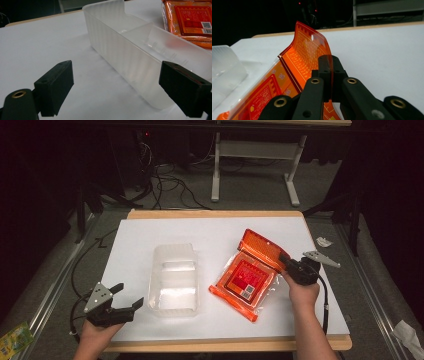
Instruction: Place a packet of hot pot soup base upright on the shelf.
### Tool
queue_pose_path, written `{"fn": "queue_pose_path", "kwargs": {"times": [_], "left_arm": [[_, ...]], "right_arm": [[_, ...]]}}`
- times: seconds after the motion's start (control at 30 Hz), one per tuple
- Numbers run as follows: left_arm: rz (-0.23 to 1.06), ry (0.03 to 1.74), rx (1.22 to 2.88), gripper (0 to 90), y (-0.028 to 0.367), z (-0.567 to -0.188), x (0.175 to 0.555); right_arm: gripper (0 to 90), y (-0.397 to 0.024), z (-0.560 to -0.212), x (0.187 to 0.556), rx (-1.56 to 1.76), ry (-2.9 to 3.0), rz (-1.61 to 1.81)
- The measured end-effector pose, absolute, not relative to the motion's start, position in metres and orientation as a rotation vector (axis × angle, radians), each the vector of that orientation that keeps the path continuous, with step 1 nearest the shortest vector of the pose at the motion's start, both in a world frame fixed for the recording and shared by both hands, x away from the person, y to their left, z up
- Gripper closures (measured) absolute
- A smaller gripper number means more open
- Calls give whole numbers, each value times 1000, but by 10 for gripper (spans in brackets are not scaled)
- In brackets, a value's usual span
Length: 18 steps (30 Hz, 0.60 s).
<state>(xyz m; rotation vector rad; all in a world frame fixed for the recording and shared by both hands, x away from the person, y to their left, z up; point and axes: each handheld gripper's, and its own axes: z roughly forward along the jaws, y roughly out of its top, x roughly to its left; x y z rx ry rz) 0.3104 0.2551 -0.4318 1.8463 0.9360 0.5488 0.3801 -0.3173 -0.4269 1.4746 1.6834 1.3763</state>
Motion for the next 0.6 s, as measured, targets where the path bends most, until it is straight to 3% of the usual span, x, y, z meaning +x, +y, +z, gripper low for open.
{"fn": "queue_pose_path", "kwargs": {"times": [0.6], "left_arm": [[535,897,1818,141,252,-426,309]], "right_arm": [[900,-275,-360,321,1156,1685,1498]]}}
